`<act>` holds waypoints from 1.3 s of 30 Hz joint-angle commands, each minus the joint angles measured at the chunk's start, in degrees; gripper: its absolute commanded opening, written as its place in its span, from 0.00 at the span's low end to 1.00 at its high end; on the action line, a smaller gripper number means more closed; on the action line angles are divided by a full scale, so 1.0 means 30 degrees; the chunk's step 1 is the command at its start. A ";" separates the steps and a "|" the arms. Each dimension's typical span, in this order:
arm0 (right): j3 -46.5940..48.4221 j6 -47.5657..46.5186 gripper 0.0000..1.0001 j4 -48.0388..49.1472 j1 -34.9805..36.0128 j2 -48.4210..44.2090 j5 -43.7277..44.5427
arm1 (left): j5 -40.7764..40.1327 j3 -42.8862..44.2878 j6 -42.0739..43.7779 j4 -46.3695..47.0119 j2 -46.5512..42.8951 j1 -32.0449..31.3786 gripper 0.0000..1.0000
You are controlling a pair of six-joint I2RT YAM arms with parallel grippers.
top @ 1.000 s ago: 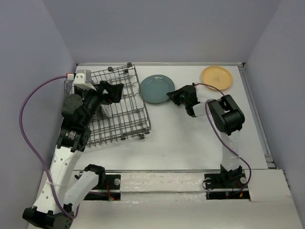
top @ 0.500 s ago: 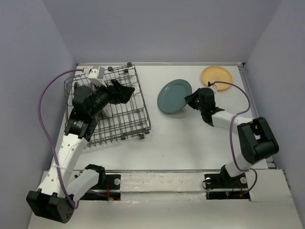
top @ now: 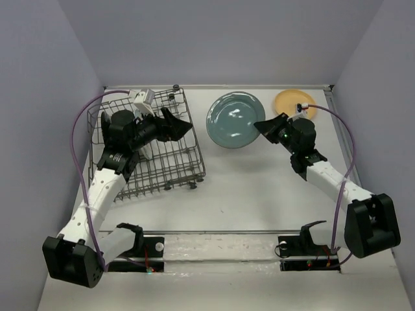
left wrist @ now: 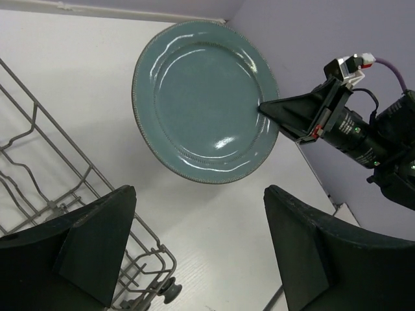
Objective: Load the plates into the dish rack
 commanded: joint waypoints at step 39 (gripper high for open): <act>0.0886 0.9899 0.65 1.7233 0.2045 0.5723 -1.1304 | 0.0638 -0.0495 -0.0479 0.2256 0.1091 0.0506 0.06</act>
